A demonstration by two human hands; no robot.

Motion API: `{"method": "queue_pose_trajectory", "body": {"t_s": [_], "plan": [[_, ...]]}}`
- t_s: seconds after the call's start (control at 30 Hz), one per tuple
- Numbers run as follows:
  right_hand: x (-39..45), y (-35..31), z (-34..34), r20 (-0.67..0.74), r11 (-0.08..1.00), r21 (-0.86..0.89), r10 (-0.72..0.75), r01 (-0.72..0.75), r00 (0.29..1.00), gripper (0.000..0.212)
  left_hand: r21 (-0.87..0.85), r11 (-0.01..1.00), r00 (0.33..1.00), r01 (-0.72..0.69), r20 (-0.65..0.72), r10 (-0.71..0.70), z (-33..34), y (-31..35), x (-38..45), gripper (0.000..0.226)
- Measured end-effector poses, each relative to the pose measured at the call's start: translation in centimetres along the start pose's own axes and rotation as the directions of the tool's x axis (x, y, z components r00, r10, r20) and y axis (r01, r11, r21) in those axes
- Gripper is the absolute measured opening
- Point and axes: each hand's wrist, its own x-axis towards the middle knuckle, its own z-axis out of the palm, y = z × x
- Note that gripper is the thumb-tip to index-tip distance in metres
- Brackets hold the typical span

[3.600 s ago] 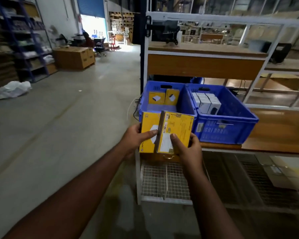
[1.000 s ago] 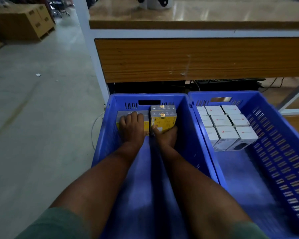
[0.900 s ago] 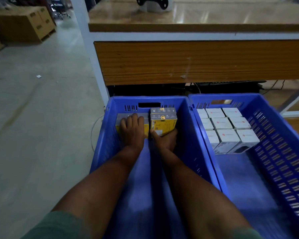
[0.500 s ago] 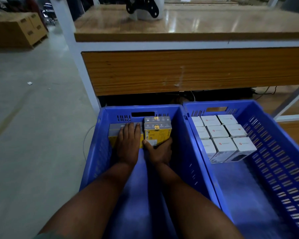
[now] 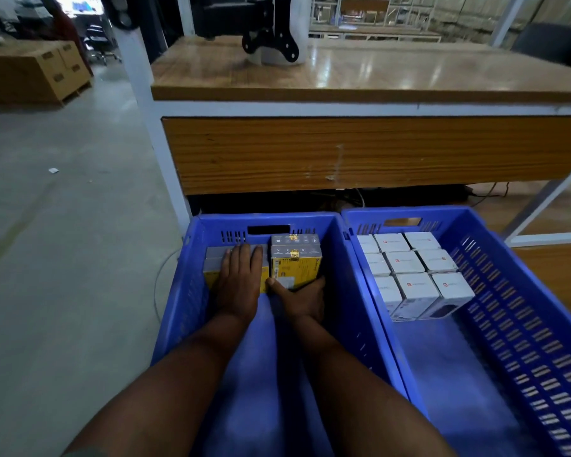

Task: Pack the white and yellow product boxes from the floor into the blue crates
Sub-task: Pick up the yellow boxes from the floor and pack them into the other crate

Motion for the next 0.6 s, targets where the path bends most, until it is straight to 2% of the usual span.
{"method": "queue_pose_trajectory", "body": {"t_s": [0.07,0.13,0.23,0.33,0.4,0.47,0.53,0.6], "plan": [[-0.5,-0.1,-0.4,0.007,1.000,-0.018,0.011,-0.011,1.000,0.137,0.002,1.000,1.000,0.008,0.022,-0.008,-0.4,-0.1,-0.1,0.094],[-1.3,-0.1,-0.9,-0.003,0.999,-0.036,0.025,-0.025,1.000,0.130,-0.013,1.000,0.999,0.019,0.044,-0.018,-1.0,-0.2,-0.4,0.103],[-2.9,0.1,-1.6,0.000,0.996,0.025,0.090,-0.090,0.996,0.097,-0.040,0.999,0.997,0.025,0.078,-0.021,-2.4,-0.2,-1.4,0.115],[-5.0,-0.3,-1.7,0.024,0.992,0.047,0.115,-0.116,0.993,0.058,-0.136,0.991,0.999,-0.002,0.047,0.008,-4.3,-0.5,-3.0,0.105],[-6.7,-0.8,-1.8,0.042,0.998,0.017,0.053,-0.054,0.998,0.043,-0.230,0.973,1.000,0.016,0.028,-0.010,-5.7,-0.9,-3.7,0.094],[-8.4,-0.8,-1.9,0.104,0.995,0.071,-0.072,0.064,0.992,0.031,-0.348,0.938,1.000,0.010,0.023,-0.002,-7.3,-1.1,-4.5,0.083],[-10.0,-0.7,-2.4,0.163,0.971,0.141,-0.216,0.194,0.963,0.024,-0.518,0.855,0.999,0.016,0.033,0.002,-9.5,-1.4,-5.7,0.074],[-11.7,-1.6,-3.3,0.176,0.937,0.170,-0.333,0.305,0.926,0.023,-0.593,0.804,0.998,0.050,0.050,-0.025,-12.4,-1.8,-7.4,0.061]]}}
